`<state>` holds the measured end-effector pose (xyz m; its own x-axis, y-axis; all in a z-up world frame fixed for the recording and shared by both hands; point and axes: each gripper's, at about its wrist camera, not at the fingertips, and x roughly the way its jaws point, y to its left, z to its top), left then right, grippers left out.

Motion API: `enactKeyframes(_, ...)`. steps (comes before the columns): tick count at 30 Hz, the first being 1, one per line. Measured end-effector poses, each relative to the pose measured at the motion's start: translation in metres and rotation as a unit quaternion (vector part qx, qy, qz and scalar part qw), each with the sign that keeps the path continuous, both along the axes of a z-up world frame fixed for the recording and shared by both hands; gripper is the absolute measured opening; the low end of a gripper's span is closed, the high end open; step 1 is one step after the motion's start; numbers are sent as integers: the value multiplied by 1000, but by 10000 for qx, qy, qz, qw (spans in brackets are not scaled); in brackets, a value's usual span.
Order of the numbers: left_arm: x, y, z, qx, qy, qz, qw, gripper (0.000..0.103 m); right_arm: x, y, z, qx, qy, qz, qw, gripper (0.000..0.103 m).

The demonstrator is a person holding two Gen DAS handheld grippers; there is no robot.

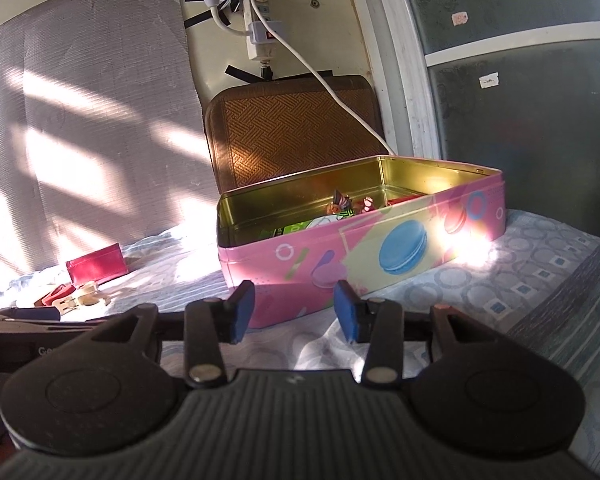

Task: Organize rigid objects
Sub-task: 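Move the right tool back to the white plastic clip, then grasp the white plastic clip with the right tool and lift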

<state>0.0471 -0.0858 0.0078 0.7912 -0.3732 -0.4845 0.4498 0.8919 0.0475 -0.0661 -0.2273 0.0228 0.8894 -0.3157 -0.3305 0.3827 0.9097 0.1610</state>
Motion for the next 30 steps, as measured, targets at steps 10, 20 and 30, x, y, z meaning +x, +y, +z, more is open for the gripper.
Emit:
enactKeyframes(10,54,132,10,168,-260,1933,9807,95,92,81,18,-678,513,2438,9661,58)
enactKeyframes(20,84,159,2,-191,270,2206,9748,93,247,162,-22,-1520,1831,3593,9024,78)
enactKeyframes(30,84,155,0,-178,387,2122,9763,95,181,125,-12,-612,1828,4093,8918,30)
